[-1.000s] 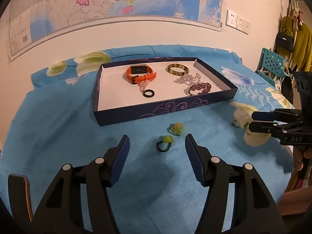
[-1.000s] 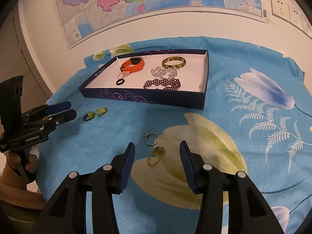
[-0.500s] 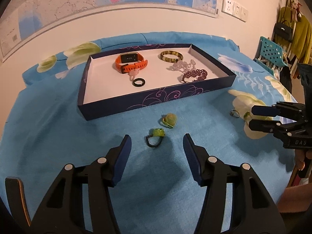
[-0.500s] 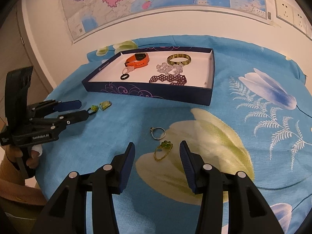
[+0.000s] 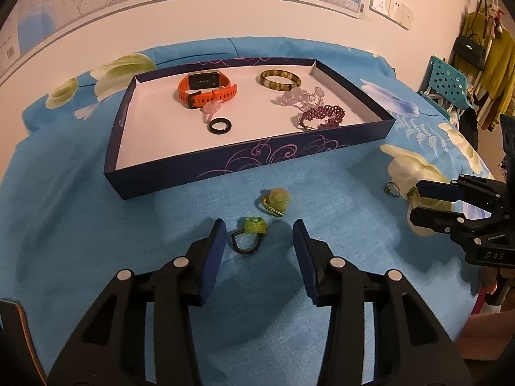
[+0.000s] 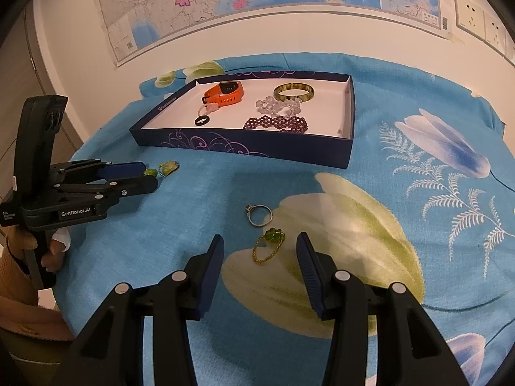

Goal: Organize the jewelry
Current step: 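Grasp the green-bead hair tie with the left tool while the right tool grasps the gold chain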

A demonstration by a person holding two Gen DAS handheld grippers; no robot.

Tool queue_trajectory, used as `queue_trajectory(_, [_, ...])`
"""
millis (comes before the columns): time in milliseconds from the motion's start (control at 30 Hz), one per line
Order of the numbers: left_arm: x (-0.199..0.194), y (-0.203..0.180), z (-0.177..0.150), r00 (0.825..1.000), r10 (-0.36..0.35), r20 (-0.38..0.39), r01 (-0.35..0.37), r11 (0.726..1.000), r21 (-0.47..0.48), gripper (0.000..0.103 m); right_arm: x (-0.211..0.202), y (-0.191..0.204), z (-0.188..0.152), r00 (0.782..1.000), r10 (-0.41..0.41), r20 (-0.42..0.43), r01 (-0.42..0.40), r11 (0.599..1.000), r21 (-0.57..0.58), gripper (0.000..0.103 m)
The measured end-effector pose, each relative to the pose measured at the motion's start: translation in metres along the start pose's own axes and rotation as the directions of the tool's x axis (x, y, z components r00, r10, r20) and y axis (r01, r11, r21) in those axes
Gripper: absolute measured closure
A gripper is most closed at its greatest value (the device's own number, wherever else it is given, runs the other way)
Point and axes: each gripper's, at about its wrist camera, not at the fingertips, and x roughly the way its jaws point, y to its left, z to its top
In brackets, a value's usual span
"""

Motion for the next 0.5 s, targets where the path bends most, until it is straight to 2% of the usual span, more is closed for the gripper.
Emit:
queue_trajectory(133, [0.0004,-0.0034,-0.0004,0.999,0.046,-0.005,-0.046,0.999,0.016,0.075,0.0011,0.0005,0.0005,1.0,-0.002,0.002,0.002,1.0,-0.002,0.058])
queue_trajectory(200, [-0.0003,-0.005,-0.001,0.999,0.047,-0.003,-0.047,0.999,0.022,0.082,0.0014,0.0002,0.0007,1.0,0.0,0.002,0.0,1.0,0.0,0.058])
queue_trajectory(300, [-0.0017,-0.0065,-0.0021,0.999,0.052,-0.001,-0.052,0.998,0.022,0.085,0.0012,-0.0005,0.0005,1.0,-0.001,0.004,0.001,1.0,0.003,0.058])
queue_trajectory(500, [-0.0044,-0.0083,-0.0051,0.999,0.042,0.001,-0.042,0.999,0.012,0.085,0.0009,-0.002,0.0005,1.0,-0.016,0.008,0.016,1.0,0.004,0.059])
